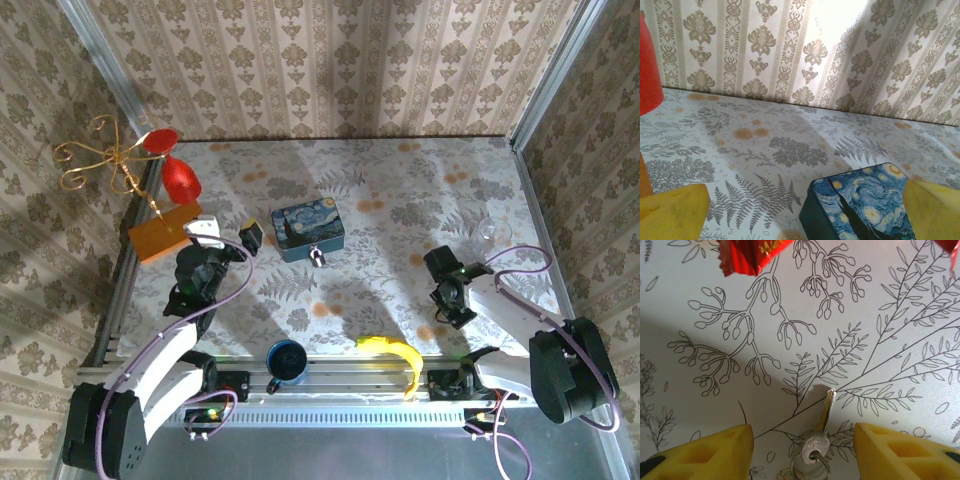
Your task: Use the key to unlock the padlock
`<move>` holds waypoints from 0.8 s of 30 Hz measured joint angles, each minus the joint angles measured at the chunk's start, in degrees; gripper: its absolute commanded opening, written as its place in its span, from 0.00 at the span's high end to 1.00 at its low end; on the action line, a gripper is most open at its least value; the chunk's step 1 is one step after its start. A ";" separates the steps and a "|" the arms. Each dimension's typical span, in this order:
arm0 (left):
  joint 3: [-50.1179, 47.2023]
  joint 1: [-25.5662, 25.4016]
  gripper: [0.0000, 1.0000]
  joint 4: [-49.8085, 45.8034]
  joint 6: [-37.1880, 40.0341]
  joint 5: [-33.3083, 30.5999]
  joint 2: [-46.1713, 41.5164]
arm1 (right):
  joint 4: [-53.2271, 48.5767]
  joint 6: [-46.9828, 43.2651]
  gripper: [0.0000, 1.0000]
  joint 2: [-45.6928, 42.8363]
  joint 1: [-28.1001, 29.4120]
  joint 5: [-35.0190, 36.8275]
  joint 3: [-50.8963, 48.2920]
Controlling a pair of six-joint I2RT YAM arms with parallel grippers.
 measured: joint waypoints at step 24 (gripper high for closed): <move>-1.05 0.39 0.00 -0.20 0.39 -4.11 -3.19 | 6.60 4.50 0.65 15.41 3.89 0.70 9.49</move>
